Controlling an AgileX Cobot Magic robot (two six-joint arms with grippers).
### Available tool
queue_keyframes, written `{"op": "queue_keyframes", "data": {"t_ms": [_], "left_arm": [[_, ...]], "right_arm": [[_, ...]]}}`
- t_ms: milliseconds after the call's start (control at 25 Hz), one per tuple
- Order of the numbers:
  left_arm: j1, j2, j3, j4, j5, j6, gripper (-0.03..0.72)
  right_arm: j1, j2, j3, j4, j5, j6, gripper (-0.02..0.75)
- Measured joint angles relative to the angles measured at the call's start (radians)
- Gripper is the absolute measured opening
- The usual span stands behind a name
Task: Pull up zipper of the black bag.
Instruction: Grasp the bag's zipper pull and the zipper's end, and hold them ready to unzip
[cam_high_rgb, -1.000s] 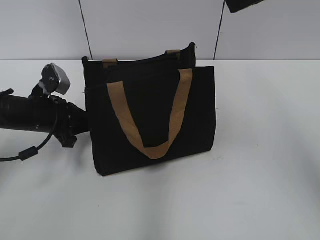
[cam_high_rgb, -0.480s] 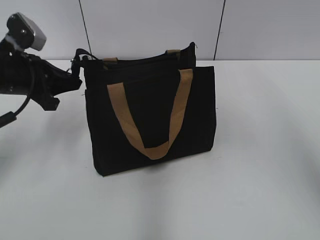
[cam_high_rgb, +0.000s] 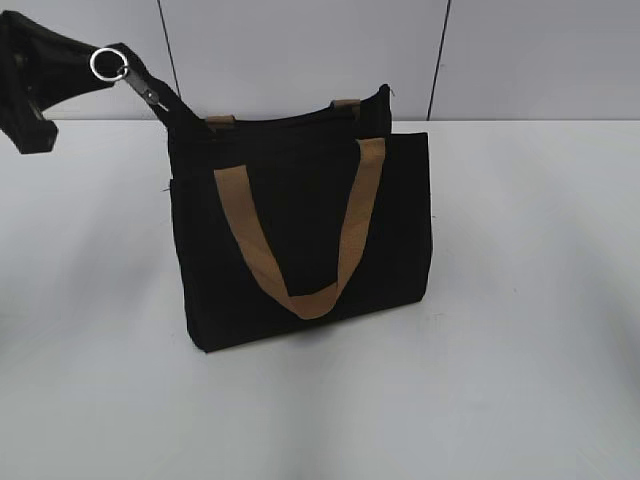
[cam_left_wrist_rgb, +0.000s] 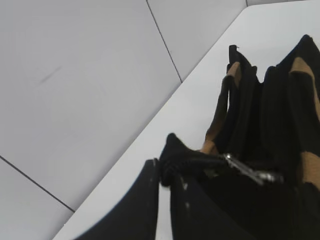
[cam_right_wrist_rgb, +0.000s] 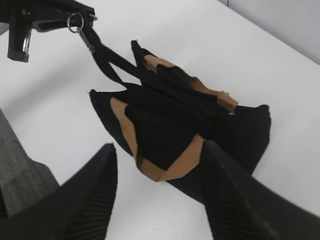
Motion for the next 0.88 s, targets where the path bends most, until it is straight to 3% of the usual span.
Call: {"op": "queue_keyframes", "data": {"t_ms": [240,400,640,880], "left_arm": [[0.0,-0.074,0.0,0.007,0.026,0.0,0.029],[0.0,-0.08,0.0,0.013,0.064,0.0,0.029],[0.0,-0.08,0.0,0.013,0.099,0.0,0.029],[0.0,-0.08,0.0,0.015,0.1,0.0,0.029]], "right_arm": [[0.032,0.0,0.0,0.102,0.043,-0.056,0.412],[0.154,0.012,-0.001,0.084,0.024,-0.074,0.412],[0.259,0.091,-0.002,0.057,-0.057,0.004,0.383],[0.375,0.192,-0.002,0.038,-0.13,-0.088,0.372]]}}
